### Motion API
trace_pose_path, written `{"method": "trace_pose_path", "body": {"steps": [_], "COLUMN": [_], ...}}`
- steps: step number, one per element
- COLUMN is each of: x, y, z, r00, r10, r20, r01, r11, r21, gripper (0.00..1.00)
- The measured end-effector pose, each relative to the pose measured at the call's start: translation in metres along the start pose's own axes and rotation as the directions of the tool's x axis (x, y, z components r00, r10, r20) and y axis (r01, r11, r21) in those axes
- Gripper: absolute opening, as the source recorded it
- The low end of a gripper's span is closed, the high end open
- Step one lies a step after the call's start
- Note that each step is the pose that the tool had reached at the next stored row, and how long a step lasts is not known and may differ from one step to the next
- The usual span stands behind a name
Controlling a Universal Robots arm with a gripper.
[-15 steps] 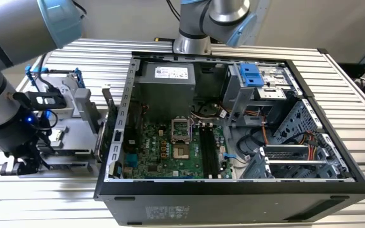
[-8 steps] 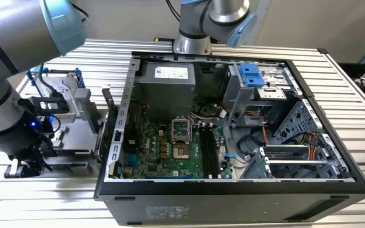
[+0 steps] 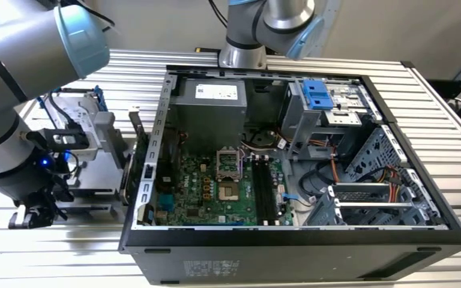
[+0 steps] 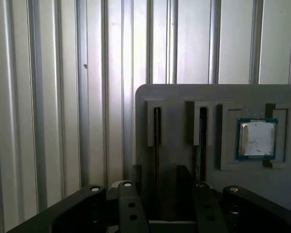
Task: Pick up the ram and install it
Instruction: 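Pick up the ram and move it above insertion slot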
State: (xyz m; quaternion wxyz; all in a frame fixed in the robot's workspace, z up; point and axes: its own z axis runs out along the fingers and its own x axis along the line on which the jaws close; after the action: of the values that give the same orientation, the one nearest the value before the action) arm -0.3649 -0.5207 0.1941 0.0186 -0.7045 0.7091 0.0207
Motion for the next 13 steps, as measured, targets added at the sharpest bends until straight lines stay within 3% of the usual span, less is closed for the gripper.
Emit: {"method": "trace_pose_path", "body": {"steps": [6,7,13], "x": [0.0000,0.0000,0.0000], "y": [0.0000,0.0000,0.0000], "z": [0.0001,0.0001,0.0001], "r00": [1.0000,1.0000,1.0000], "r10": [0.000,0.000,0.000], "r20": [-0.0006,-0.0007,-0.0013], "r01": [0.000,0.000,0.000], "r11": [1.0000,1.0000,1.0000], "r21": [0.0002,0.0002,0.0002], "gripper": [1.00,0.00,0.00]}}
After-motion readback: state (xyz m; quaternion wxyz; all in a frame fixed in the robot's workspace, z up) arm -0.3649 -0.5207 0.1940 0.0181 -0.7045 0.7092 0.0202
